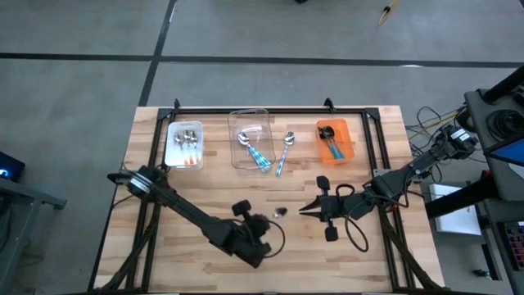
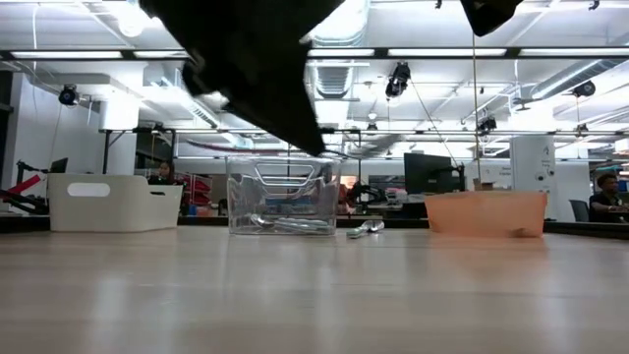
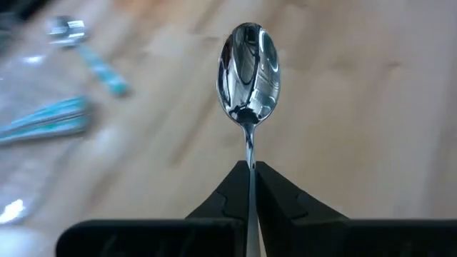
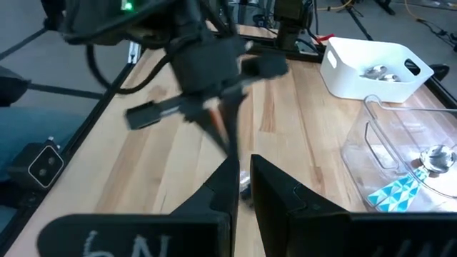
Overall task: Sort silverware by color (type)
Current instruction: Put the orange spoon into the white bin
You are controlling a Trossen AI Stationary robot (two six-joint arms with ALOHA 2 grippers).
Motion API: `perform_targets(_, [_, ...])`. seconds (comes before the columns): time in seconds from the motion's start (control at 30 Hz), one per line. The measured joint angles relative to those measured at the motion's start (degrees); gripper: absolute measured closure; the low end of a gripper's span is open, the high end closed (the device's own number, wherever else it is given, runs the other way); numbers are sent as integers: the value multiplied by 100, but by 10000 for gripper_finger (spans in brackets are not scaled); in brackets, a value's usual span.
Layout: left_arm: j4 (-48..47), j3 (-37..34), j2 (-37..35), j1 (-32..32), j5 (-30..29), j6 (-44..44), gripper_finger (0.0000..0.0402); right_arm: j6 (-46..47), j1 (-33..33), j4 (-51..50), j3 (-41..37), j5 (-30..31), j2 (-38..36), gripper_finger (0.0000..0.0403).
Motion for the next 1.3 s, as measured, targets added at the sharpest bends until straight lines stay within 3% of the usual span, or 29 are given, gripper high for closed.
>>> perform_targets(0.3, [-2371, -36, -849, 0, -923, -1512, 402, 224, -15, 0, 53, 703, 2, 375])
perform_targets(0.43, [-3087, -256, -1407, 10, -1216, -2126, 401, 183, -101, 0, 95, 735, 2, 375])
perform_targets(0.8, [-3236, -2425, -3611, 334, -1326, -3721, 401, -152, -926, -28, 506, 736, 2, 375])
perform_targets(1.0, [-3217, -3357, -4774, 1062, -1324, -4054, 401, -157, -1619, -296, 810, 697, 3, 375])
perform_targets(1.23, [-3226, -3970, -5746, 2511, -1283, -3691, 401, -459, -2717, -370, 939, 668, 7, 375])
perform_targets(1.3, [-3209, -4070, -5924, 2938, -1285, -3549, 401, -678, -3098, -511, 935, 420, 9, 375])
